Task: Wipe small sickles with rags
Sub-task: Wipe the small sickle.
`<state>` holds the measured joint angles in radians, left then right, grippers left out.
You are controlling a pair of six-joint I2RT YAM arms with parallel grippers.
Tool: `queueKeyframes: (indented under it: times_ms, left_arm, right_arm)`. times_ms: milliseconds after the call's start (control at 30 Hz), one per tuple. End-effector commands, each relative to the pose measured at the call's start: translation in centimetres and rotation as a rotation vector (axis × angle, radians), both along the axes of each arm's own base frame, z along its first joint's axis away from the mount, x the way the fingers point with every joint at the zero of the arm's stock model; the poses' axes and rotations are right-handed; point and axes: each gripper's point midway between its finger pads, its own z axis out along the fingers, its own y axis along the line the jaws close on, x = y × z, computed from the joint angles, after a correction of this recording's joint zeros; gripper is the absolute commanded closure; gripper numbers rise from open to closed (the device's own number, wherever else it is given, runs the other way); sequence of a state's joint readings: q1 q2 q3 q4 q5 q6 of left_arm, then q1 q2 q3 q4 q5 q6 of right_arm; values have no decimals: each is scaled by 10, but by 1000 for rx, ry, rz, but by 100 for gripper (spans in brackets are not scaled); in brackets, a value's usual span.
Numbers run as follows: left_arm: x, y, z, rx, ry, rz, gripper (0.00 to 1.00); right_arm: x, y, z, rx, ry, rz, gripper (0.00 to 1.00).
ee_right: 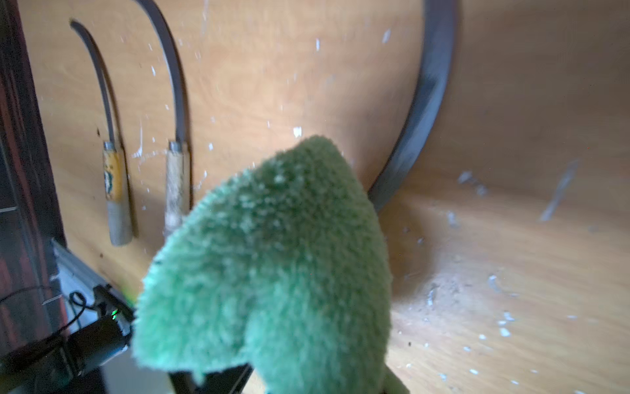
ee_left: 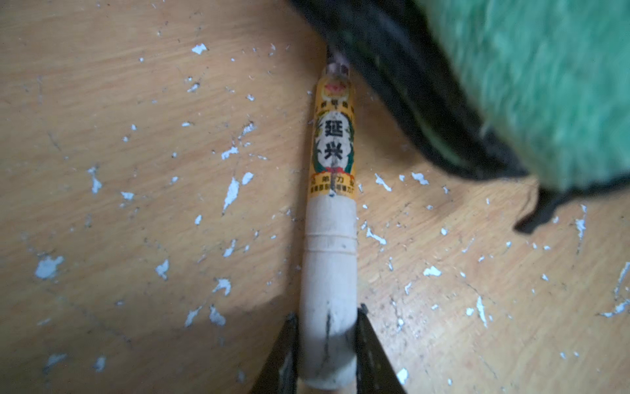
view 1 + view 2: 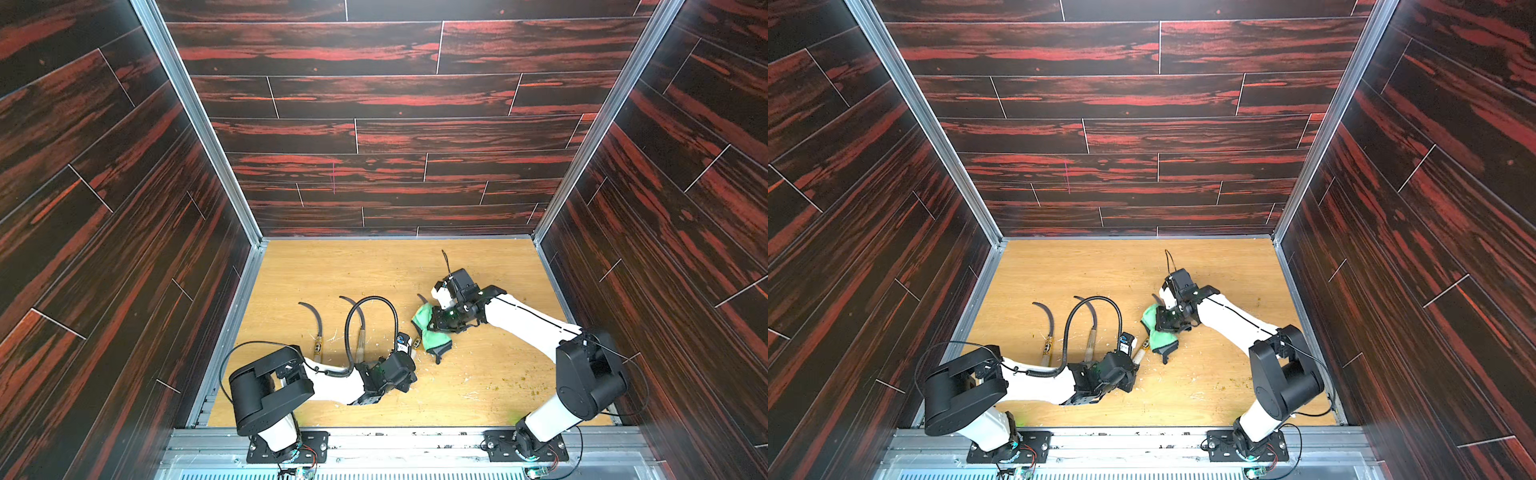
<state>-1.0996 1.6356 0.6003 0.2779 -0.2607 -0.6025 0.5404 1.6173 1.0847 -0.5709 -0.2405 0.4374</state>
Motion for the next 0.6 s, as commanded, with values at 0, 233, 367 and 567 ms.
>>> queueKeyframes:
  times_ms: [0, 233, 367, 567]
  left_arm:
    - [-2, 10, -11, 56, 23, 12, 100]
    - [0, 9, -12, 56, 18, 21, 100]
    - [0, 10, -12, 59, 17, 22, 100]
    - [-1, 13, -13, 58, 21, 29, 100]
  right_arm:
    - [-7, 13, -7, 55, 51, 17, 100]
    - [-38, 53, -23, 134, 184, 124, 100]
    - [-53, 68, -53, 92, 257, 161, 100]
    - [-56, 44, -106, -64, 318, 107, 100]
